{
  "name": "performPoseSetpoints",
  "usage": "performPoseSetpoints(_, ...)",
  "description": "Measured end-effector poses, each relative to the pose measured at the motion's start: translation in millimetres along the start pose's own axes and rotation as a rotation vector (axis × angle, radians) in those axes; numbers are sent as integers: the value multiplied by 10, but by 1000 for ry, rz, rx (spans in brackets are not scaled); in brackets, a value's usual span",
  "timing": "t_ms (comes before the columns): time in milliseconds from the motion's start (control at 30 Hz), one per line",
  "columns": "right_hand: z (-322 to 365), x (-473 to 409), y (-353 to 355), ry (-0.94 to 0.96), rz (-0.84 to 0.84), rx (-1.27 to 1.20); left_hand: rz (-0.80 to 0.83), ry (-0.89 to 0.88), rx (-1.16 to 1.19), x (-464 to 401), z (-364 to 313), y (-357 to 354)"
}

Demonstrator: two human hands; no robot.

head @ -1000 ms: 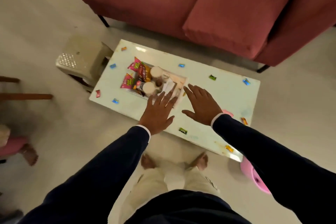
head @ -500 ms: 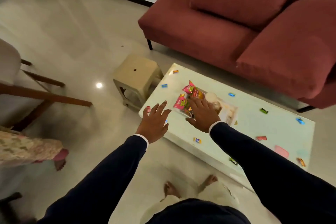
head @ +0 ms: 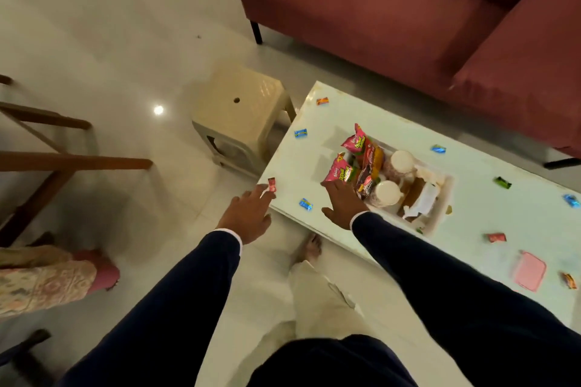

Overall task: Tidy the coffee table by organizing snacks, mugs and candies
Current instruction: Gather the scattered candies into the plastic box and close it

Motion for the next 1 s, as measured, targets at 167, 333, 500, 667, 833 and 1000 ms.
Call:
performPoseSetpoints(167,-169,-669,-255,-122,110,-208,174,-18,-18,-583,345,-189)
performPoseSetpoints(333,-299,-1159,-547,-197,132,-377,195,-38,138,-1245,572,-278)
performPoseSetpoints(500,-374,-1643,-940,-252,134,-407,242,-96,29,-2031,734,-460)
performPoseSetpoints(667,-341,-1969,-1217,-346,26,-401,241,-134,5,-2606,927,-675)
performPoseSetpoints(833,-217,-2149,-1329,-376,-88,-385,182,-258,-53,-2824,932,-894)
performPoseSetpoints(1000,-228,-2193,-1315,-405,-113,-425,172,-377,-114,-2926,925,-958)
Point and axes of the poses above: each hand's wrist, its own x-axis away from the middle knuckle, its own y-axis out of the back of the hand, z = x × y, the point moved 5 cm from there along -x, towards the middle knuckle, and after that the axes turned 14 degrees about z, right-handed, at the moved point
